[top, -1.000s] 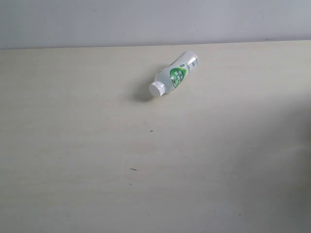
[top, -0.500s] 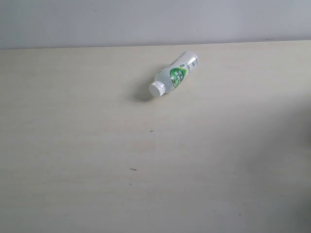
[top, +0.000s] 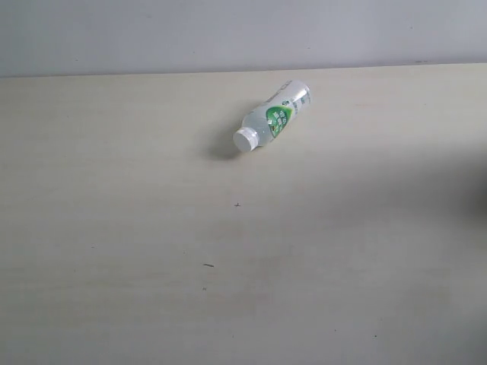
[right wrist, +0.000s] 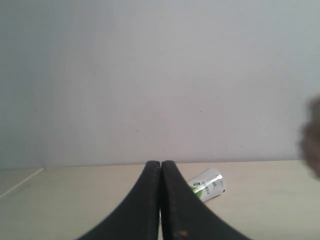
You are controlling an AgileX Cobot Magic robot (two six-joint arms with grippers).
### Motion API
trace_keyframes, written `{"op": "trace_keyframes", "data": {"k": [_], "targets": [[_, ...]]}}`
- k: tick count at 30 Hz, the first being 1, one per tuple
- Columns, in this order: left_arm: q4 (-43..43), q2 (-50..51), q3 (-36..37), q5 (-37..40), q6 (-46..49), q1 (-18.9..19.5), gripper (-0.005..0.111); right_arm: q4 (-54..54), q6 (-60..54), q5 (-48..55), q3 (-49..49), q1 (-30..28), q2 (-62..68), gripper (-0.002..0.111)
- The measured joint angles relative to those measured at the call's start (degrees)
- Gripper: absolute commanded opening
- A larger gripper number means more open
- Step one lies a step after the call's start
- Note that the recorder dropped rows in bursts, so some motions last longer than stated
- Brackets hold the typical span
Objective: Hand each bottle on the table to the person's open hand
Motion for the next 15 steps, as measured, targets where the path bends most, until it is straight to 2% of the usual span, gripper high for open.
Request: {"op": "trace_keyframes", "data": {"k": [10,15], "targets": [[0.00,0.00,0.00,0.00,0.00,0.00,0.001,0.00,0.00,0.00,0.00,0.00,0.00,0.000],[-3.02,0.00,-0.16,-4.90,-1.75,0.00,0.000,0.00,0.00,0.00,0.00,0.00,0.00,0.000]]}}
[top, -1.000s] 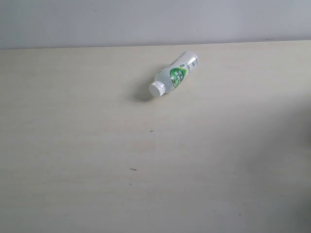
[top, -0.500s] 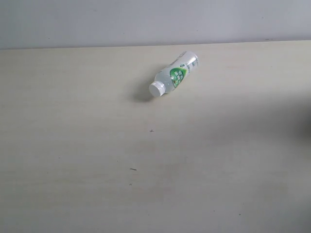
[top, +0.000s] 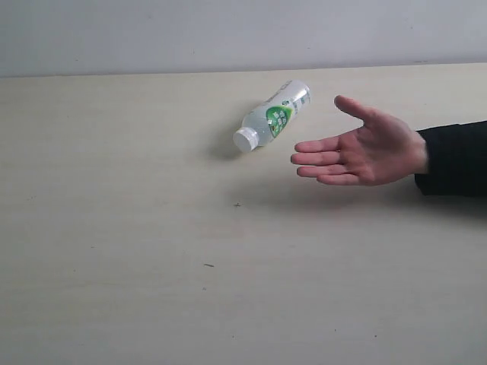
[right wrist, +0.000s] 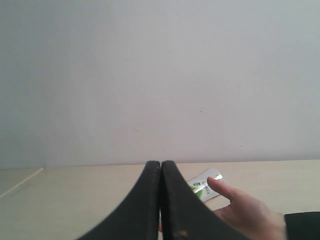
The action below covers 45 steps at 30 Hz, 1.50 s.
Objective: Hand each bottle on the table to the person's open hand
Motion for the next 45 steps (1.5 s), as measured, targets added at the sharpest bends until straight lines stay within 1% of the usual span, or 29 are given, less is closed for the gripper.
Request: {"op": "trace_keyframes", "data": {"k": [2,4,5,6,7,8,9,10,11,14,16,18,22,28,32,34,39,42,45], "targets": [[-2.73,0.41,-1.40,-0.69,0.20,0.00,0.000,0.00,0.00,0.00,0.00,0.00,0.00,0.000],[-5.01,3.67,-6.44,-0.69,2.31,0.00,0.000,0.00,0.00,0.00,0.00,0.00,0.00,0.000],[-5.50,7.29,-10.71,-0.28,4.58,0.00,0.000,0.00,0.00,0.00,0.00,0.00,0.00,0.000],[-5.89,9.71,-13.45,0.48,6.27,0.00,0.000,0.00,0.00,0.00,0.00,0.00,0.00,0.000],[-6.70,15.11,-18.88,3.29,10.12,0.11,0.000,0.00,0.00,0.00,0.00,0.00,0.00,0.000],[-7.11,17.95,-22.13,5.51,12.68,0.23,0.000,0.00,0.00,0.00,0.00,0.00,0.00,0.000],[-7.30,23.07,-28.80,10.49,18.09,1.09,0.000,0.00,0.00,0.00,0.00,0.00,0.00,0.000],[-7.30,25.80,-32.04,13.35,21.24,1.66,0.000,0.00,0.00,0.00,0.00,0.00,0.00,0.000],[-7.30,30.93,-37.89,18.11,27.39,3.03,0.000,0.00,0.00,0.00,0.00,0.00,0.00,0.000],[-7.30,39.56,-46.80,23.30,36.08,6.09,0.000,0.00,0.00,0.00,0.00,0.00,0.00,0.000],[-7.30,44.81,-52.33,27.70,37.52,8.47,0.000,0.00,0.00,0.00,0.00,0.00,0.00,0.000],[-5.33,50.50,-59.51,35.52,37.78,10.92,0.000,0.00,0.00,0.00,0.00,0.00,0.00,0.000],[-1.33,58.81,-69.39,49.22,35.38,13.51,0.000,0.00,0.00,0.00,0.00,0.00,0.00,0.000],[0.37,69.99,-81.57,70.83,33.68,14.05,0.000,0.00,0.00,0.00,0.00,0.00,0.00,0.000],[0.37,77.07,-87.85,84.33,32.24,14.05,0.000,0.00,0.00,0.00,0.00,0.00,0.00,0.000],[0.37,80.63,-90.14,87.67,31.10,13.71,0.001,0.00,0.00,0.00,0.00,0.00,0.00,0.000],[0.45,87.60,-95.49,88.30,28.62,11.00,0.011,0.00,0.00,0.00,0.00,0.00,0.00,0.000],[0.45,92.39,-101.31,88.43,25.64,8.95,0.015,0.00,0.00,0.00,0.00,0.00,0.00,0.000],[0.45,97.66,-108.94,90.60,22.78,7.37,0.017,0.00,0.00,0.00,0.00,0.00,0.00,0.000]]}}
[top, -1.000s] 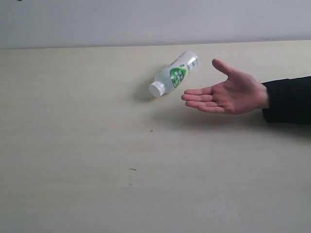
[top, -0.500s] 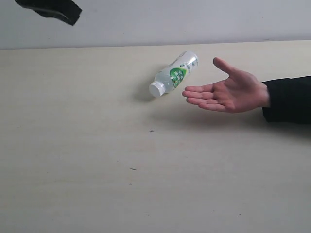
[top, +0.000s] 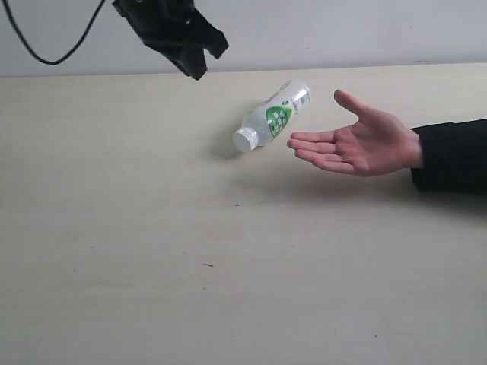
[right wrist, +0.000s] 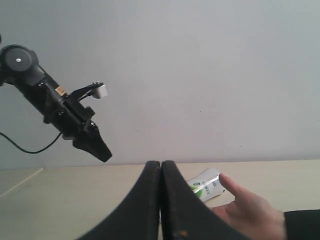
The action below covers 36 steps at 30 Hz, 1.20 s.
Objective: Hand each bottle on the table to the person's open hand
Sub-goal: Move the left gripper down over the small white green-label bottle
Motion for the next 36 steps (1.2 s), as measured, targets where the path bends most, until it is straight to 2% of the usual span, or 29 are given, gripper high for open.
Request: {"op": "trace_keyframes", "data": {"k": [4,7,10,14,22,27,36], "targets": [[0.00,8.09,-10.23,2.21,-2.22,-1.69,0.025,0.00,0.00,0.00,0.00,0.00,0.00,0.000],[0.00,12.98,-16.08,2.34,-3.27,-2.69,0.037,0.00,0.00,0.00,0.00,0.00,0.00,0.000],[0.14,16.72,-20.91,2.34,-5.06,-3.60,0.051,0.00,0.00,0.00,0.00,0.00,0.00,0.000],[0.80,20.51,-25.58,2.24,-5.71,-4.42,0.058,0.00,0.00,0.00,0.00,0.00,0.00,0.000],[6.41,23.81,-27.24,-3.30,-5.96,-6.68,0.070,0.00,0.00,0.00,0.00,0.00,0.00,0.000],[9.72,25.32,-27.55,-6.13,-6.45,-8.31,0.070,0.00,0.00,0.00,0.00,0.00,0.00,0.000],[11.80,27.88,-27.48,-9.92,-8.69,-8.51,0.070,0.00,0.00,0.00,0.00,0.00,0.00,0.000]]}}
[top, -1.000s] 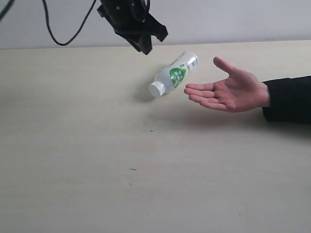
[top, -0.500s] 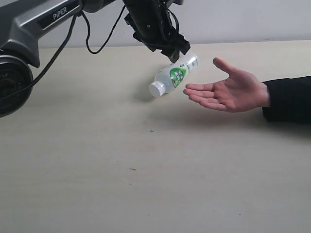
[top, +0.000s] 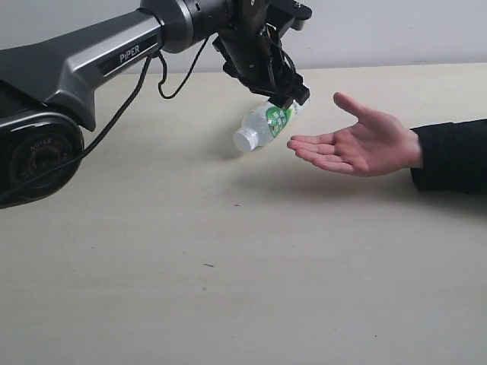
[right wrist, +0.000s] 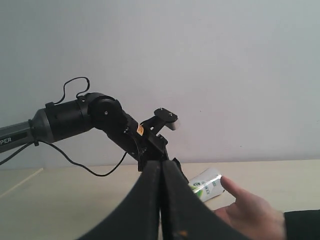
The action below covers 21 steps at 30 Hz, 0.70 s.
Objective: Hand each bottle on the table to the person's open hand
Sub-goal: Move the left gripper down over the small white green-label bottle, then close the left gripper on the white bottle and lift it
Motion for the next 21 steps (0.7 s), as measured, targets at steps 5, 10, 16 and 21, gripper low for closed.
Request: {"op": "trace_keyframes", "data": {"k": [5,10,16,21], "targets": [[0.00,1.39,0.00,-0.88,-0.33,0.00,0.070,0.00,0.00,0.00,0.00,0.00,0.00,0.000],[0.00,3.11,0.00,-1.69,-0.33,0.00,0.070,0.00,0.00,0.00,0.00,0.00,0.00,0.000],[0.00,4.12,0.00,-4.17,-0.33,0.00,0.070,0.00,0.00,0.00,0.00,0.00,0.00,0.000],[0.00,4.57,0.00,-5.51,-0.33,0.00,0.070,0.00,0.00,0.00,0.00,0.00,0.00,0.000]]}}
